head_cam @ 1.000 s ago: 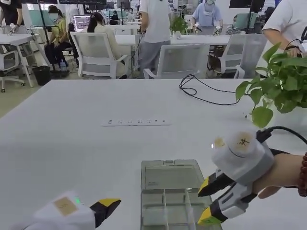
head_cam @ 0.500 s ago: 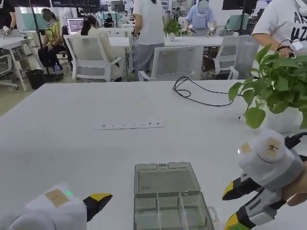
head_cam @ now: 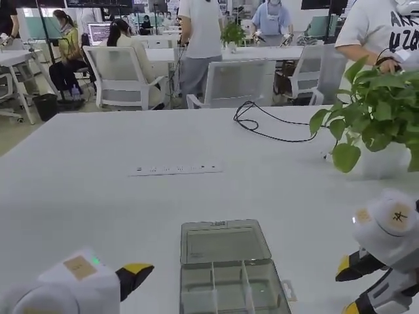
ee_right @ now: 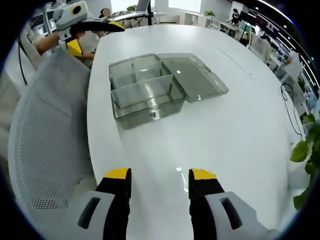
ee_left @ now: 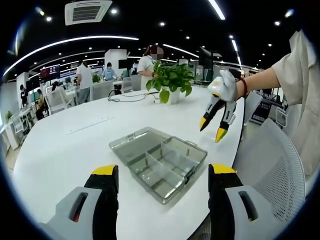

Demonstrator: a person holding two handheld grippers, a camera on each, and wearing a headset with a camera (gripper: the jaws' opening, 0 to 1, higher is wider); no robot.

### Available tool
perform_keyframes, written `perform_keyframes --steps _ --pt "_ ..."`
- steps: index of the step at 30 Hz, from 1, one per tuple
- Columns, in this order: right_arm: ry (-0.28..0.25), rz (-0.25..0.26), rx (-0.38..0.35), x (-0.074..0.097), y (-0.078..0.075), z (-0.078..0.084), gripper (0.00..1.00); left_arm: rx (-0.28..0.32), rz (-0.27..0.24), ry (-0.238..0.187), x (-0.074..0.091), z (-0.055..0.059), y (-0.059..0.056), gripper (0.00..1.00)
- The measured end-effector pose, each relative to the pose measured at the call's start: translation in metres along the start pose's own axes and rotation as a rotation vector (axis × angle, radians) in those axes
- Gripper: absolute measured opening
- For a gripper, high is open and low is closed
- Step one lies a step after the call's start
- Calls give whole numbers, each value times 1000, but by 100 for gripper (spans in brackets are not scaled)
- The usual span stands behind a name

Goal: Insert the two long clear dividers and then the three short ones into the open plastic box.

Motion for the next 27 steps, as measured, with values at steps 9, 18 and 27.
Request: perform_keyframes --steps 9,18,27 --pt "36 -11 45 -3 1 11 46 10 -9 3 1 1 1 73" --pt "79 -30 68 -12 1 24 44 3 -7 6 0 1 0 73" --pt "103 -43 82 -15 -3 30 43 3 -7 6 0 1 -1 72"
Point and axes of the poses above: the centre of the closed fingertips' face, and the gripper's own axes: x roughly backward along the fingers, y roughly to its left, z roughly out of its underside, the point moved 9 cm from there along x, roughly backward along the fingers, and after that the axes turned 15 degrees about x, right-handed, at the moved point
